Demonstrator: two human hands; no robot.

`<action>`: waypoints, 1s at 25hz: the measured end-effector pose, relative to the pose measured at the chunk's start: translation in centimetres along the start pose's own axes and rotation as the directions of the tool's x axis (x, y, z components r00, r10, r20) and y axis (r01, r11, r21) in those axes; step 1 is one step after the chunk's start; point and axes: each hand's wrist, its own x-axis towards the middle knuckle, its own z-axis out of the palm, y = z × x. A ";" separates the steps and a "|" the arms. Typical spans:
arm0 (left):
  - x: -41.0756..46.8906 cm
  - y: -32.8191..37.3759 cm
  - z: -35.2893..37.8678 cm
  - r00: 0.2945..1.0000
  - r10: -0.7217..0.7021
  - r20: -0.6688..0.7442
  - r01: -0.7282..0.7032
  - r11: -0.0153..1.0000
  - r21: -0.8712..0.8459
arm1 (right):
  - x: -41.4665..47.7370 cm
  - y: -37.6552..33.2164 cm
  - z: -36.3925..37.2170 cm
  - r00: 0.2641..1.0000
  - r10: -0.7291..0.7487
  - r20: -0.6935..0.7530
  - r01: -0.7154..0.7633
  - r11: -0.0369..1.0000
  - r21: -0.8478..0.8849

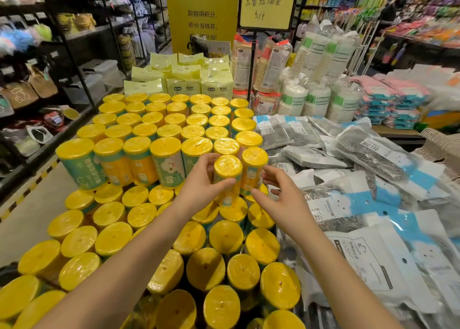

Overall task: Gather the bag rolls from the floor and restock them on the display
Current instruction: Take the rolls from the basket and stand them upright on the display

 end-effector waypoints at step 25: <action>-22.7 3.6 -19.0 0.983 -0.100 -0.152 0.181 0.513 0.839 | -8.8 -19.9 10.4 0.702 -0.523 0.484 0.697 0.645 -0.313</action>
